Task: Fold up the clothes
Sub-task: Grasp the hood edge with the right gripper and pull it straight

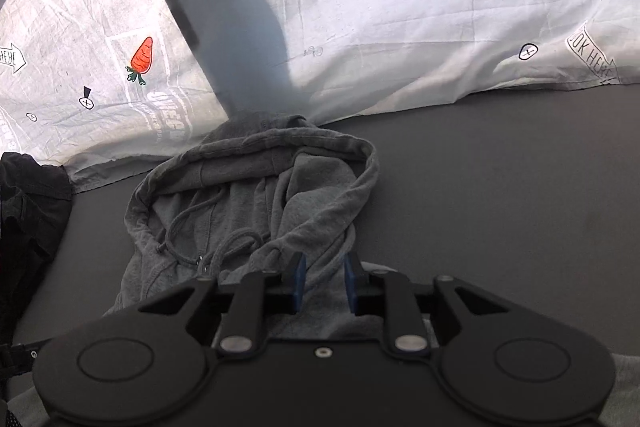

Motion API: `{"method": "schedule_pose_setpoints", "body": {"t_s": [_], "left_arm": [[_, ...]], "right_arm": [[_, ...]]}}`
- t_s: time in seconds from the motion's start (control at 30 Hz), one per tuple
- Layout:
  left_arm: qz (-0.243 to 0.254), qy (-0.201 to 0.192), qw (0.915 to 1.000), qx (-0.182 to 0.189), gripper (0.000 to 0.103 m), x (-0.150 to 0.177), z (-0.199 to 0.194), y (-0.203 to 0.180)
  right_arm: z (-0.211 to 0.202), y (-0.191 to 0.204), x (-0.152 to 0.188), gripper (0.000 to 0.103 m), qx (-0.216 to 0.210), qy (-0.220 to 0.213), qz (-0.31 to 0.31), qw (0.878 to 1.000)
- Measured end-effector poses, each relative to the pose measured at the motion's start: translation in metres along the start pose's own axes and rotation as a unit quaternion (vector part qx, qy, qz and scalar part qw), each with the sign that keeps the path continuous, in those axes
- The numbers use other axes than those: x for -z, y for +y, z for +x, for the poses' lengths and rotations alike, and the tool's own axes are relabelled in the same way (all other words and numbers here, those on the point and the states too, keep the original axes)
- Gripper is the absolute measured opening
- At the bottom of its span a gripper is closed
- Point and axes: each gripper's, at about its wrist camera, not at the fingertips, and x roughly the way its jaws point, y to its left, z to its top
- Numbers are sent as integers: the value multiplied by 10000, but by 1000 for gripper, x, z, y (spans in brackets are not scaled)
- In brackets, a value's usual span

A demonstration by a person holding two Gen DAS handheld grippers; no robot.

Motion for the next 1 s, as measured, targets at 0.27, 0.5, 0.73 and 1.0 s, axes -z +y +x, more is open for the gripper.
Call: {"method": "schedule_pose_setpoints", "body": {"t_s": [0.27, 0.5, 0.73, 1.0], "left_arm": [[20, 126, 9999, 15, 102, 0, 11, -4], [4, 107, 9999, 75, 102, 2, 6, -6], [-2, 84, 9999, 141, 102, 2, 1, -7], [-7, 55, 9999, 116, 102, 3, -2, -3]], "right_arm": [[32, -18, -12, 4, -42, 331, 229, 9992], [-28, -12, -7, 3, -299, -326, 134, 9989], [-78, 19, 21, 4, -1143, -111, -282, 9930], [-53, 43, 58, 17, -1376, 931, -587, 9844]]}}
